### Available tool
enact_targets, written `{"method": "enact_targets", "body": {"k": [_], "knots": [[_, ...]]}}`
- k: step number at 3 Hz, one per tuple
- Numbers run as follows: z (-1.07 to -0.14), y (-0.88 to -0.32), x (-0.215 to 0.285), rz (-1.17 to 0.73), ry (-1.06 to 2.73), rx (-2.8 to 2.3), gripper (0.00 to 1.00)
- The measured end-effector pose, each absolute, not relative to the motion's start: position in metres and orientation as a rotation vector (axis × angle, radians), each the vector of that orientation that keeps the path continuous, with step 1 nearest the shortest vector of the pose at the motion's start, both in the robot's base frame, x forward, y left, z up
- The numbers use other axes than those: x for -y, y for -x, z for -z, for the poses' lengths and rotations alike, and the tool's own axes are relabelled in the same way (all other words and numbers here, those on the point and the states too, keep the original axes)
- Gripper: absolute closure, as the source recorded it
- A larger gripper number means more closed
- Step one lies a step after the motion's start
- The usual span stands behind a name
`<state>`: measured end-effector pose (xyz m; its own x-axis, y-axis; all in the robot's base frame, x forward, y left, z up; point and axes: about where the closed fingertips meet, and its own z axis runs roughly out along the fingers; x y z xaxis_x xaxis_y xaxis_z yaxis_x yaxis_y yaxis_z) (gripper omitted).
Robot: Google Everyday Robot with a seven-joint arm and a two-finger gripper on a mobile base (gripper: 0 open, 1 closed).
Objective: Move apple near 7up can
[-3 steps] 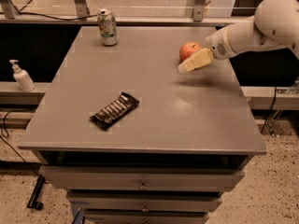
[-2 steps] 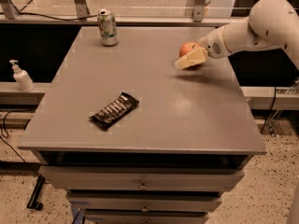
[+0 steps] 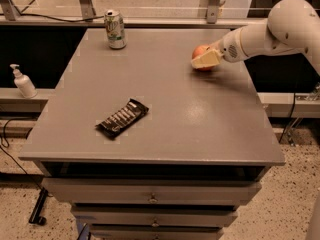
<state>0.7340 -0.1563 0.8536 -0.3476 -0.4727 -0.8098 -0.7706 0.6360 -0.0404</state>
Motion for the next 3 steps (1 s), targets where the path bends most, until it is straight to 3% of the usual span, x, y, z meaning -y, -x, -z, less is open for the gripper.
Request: {"method": "enact_targets", "body": {"k": [1,2,3], "knots": [[-0.887,-0.731,0.139,-0.472,0.967,-1.944,0.87],[-0.944,-0.721,0.111,-0.506,0.968,-1.874,1.00],[-0.949,-0.719,0.110,-0.504,0.968,-1.868,1.00]]}}
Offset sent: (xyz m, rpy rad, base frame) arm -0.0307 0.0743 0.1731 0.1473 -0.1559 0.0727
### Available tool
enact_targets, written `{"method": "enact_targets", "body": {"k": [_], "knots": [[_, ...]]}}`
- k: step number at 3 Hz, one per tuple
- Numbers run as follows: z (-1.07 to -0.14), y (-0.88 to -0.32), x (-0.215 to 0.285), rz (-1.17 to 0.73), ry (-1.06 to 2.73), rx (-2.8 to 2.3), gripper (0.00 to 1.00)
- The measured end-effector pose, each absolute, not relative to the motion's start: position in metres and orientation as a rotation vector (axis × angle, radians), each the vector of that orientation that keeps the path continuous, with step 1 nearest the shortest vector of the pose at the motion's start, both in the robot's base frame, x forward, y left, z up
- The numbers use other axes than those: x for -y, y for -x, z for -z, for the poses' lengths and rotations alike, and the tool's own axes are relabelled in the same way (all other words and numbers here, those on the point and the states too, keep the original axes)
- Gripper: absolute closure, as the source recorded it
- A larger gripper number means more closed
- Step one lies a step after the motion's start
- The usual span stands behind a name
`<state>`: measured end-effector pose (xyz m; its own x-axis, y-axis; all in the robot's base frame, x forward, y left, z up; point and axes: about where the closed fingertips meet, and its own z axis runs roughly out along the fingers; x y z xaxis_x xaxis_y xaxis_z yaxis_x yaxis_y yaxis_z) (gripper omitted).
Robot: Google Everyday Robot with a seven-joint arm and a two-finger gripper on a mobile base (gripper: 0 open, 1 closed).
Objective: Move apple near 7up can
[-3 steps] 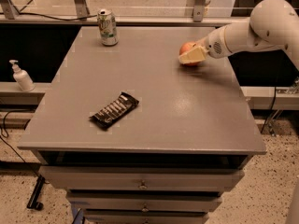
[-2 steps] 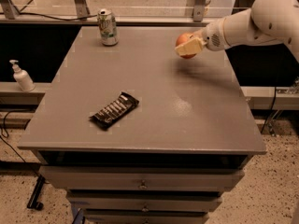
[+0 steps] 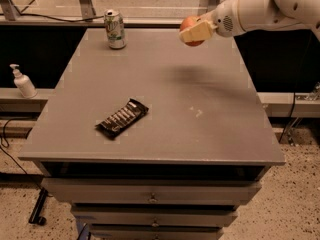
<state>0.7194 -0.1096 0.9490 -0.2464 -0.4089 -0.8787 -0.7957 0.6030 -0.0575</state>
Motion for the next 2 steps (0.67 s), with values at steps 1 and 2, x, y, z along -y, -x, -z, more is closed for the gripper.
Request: {"method": "enact_targets", "body": {"k": [1,2], "knots": [[-0.947,-0.725,0.106,-0.538,0.923,-1.879,1.00],[-0.940,-0.741,0.070,-0.574,0.884,-1.889,1.00]]}}
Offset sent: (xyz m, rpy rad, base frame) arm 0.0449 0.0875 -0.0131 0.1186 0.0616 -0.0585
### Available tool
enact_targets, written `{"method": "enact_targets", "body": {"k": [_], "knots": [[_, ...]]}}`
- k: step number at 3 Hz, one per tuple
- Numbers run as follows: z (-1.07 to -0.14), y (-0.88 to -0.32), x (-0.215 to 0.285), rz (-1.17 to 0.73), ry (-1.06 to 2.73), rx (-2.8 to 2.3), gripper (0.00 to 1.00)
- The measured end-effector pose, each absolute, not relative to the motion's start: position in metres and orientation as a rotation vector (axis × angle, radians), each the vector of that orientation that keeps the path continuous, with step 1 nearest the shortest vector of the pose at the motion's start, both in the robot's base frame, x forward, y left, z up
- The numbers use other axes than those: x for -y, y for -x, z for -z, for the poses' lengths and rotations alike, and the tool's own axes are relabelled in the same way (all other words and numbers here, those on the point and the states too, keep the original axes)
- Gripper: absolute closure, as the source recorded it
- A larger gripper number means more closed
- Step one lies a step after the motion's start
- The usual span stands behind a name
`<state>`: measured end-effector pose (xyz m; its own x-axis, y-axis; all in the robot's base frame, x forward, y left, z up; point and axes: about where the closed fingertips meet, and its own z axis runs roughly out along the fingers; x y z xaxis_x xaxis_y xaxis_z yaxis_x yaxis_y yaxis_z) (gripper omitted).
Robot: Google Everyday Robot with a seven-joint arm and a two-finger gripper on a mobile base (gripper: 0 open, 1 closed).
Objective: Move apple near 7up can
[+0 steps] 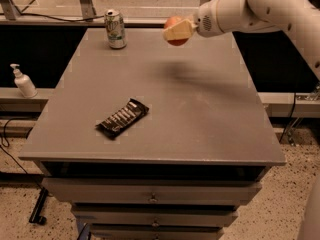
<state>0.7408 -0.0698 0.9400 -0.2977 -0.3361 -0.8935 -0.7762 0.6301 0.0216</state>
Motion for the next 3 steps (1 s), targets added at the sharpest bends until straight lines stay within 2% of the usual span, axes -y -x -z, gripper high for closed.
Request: {"method": "enact_targets", "body": {"k": [3], "knots": [[-0.903,-0.795,-0.031,-0.481,0.986,-1.909,1.00]]}}
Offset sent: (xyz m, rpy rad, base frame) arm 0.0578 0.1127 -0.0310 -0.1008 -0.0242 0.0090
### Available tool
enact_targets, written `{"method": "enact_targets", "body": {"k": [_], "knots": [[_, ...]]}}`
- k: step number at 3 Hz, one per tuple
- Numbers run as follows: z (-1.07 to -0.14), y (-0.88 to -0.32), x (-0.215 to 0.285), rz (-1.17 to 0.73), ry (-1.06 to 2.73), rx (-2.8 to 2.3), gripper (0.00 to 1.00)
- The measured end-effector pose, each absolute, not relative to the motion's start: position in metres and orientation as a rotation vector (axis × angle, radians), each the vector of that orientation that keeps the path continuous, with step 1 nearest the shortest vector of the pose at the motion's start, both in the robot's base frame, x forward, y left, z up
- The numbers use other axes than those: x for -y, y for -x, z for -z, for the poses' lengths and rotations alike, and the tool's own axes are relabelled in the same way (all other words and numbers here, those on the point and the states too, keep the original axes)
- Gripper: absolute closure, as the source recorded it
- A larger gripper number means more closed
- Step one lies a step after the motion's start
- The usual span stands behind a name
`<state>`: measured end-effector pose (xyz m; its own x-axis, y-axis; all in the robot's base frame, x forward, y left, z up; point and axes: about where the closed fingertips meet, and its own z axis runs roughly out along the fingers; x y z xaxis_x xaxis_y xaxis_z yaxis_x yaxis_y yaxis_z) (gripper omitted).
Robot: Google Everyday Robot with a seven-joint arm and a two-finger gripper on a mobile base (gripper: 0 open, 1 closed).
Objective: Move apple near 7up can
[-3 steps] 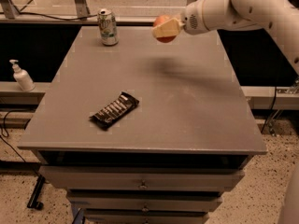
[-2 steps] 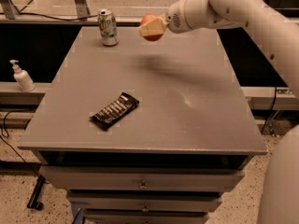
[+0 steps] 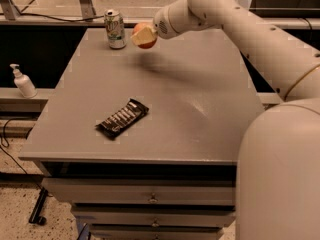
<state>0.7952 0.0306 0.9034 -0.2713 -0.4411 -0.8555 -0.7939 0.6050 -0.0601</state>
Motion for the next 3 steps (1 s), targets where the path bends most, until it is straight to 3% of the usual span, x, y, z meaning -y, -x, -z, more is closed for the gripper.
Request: {"method": "enact_targets", "body": {"k": [3], "knots": [[-0.866,-0.831,-0.078,-0.419,1.119,-1.938,1.00]]}}
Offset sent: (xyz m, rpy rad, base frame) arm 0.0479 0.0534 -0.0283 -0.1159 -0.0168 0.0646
